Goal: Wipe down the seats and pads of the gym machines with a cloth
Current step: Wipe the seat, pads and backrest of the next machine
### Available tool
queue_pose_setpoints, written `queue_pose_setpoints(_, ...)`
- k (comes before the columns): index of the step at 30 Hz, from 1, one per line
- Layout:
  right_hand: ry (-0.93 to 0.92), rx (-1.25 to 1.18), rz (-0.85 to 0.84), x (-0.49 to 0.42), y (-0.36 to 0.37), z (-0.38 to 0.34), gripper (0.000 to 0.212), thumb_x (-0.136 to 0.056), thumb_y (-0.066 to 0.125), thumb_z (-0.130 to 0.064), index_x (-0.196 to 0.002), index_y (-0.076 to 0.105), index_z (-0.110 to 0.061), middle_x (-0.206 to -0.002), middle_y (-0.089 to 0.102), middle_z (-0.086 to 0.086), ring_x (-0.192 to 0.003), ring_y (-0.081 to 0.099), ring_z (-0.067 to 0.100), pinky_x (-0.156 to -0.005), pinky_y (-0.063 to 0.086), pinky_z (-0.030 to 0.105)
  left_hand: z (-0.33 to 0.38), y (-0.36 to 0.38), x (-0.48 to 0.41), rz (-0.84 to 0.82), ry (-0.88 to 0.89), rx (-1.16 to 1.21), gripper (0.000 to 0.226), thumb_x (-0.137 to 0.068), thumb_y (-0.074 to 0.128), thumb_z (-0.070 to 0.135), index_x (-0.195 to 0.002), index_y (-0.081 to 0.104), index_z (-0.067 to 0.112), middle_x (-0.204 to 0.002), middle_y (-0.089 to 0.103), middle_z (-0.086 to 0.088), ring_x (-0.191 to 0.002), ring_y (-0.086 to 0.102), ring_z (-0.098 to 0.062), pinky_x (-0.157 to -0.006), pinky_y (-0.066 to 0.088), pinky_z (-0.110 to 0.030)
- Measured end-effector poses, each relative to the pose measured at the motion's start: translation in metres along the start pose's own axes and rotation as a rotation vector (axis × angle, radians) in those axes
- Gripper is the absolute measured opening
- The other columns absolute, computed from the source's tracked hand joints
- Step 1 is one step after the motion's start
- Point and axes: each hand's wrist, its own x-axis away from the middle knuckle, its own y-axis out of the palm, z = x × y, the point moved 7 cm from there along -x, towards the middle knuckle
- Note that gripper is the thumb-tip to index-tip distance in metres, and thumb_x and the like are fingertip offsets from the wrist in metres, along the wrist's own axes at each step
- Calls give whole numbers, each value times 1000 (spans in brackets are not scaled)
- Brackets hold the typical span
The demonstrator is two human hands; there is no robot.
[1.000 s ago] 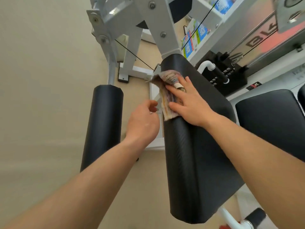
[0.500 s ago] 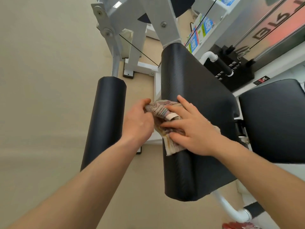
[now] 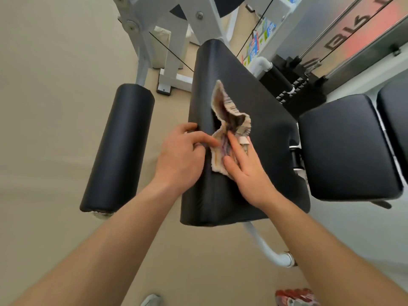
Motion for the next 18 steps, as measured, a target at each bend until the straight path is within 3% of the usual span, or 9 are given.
queue_pose_setpoints(3, 187, -16, 77, -18, -9, 45, 71, -94, 29, -69, -158, 15, -41, -168, 15, 3, -156, 5, 20, -125, 11, 48, 6, 12, 15, -7, 97, -133, 35, -96, 52, 21, -117, 68, 43, -155, 34, 4, -143, 31, -18, -119, 27, -41)
queue_pose_setpoints(7, 360, 6, 65, -26, -12, 52, 59, -105, 24, -54, -159, 4, -40, -170, 1, 6, -155, -10, 25, -124, -2, 49, 8, 18, 28, 3, 92, -245, 39, -97, 53, 30, -135, 55, 42, -159, 26, 6, -145, 24, -17, -115, 27, -38)
queue_pose_setpoints(13, 44, 6, -30, 53, 13, 8, 59, -101, 26, -54, -157, 6, -46, -169, -2, -6, -154, -15, 14, -125, -3, 46, 12, 34, 63, 123, 121, -349, 53, -95, 58, 32, -146, 43, 32, -162, 23, 1, -147, 23, -20, -117, 26, -37)
queue_pose_setpoints(18, 84, -8, 10, 37, 5, 17, 62, -101, 28, -57, -158, 11, -42, -170, 2, -1, -155, -13, 20, -124, -3, 52, 15, 47, 96, 180, 173, -455, 50, -97, 57, 26, -146, 46, 22, -161, 28, -2, -148, 25, -22, -116, 30, -41)
